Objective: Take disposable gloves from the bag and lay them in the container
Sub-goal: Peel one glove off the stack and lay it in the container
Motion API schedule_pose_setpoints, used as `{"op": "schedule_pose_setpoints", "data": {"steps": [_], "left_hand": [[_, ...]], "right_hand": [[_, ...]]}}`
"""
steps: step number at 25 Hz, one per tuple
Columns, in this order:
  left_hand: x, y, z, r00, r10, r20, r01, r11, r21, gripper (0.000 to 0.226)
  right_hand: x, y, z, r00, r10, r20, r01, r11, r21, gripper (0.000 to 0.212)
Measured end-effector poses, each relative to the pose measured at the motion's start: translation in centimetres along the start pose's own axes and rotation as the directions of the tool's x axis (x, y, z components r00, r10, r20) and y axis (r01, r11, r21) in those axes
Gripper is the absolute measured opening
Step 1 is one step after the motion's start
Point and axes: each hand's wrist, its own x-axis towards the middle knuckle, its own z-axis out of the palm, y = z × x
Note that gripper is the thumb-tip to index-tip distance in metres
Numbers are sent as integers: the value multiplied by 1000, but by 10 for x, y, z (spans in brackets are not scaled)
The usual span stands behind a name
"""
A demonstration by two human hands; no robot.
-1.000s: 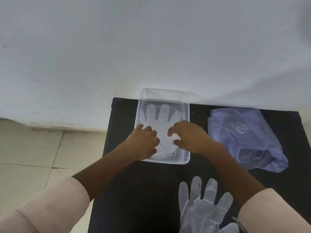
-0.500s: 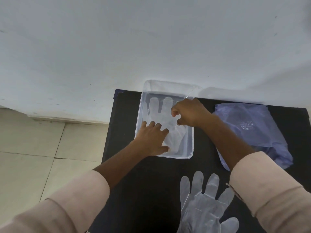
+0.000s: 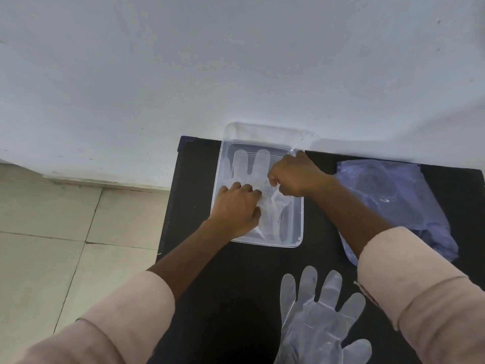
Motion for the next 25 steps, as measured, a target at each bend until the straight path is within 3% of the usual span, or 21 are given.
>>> {"op": "schedule_pose_setpoints", "data": {"steps": [4,8,12,17,22,25], "left_hand": [[-6,-7,-3,999,25,25,-25,1000,0,38],[-9,-9,-8,991,41,-127,-50,996,-71,35],[-4,-14,-18,973,16,-228,-55,985,-165,31],[1,-16,-24,957,20,-290,-82,976,-203,28],[2,-17,-27,949,15,-315,-93,967,-235,25],[0,-17,-28,951,3,-308,-85,964,-253,24]], "right_hand": [[17,-5,4,989,-55,134,53,998,17,18],[31,-5,9,957,-16,289,9,1000,28,10],[38,-5,11,919,70,387,-89,996,31,45],[37,-7,2,903,63,424,-157,969,190,59],[34,-11,-7,906,32,421,-157,951,265,32],[32,-12,-9,905,67,419,-177,958,228,41]]}}
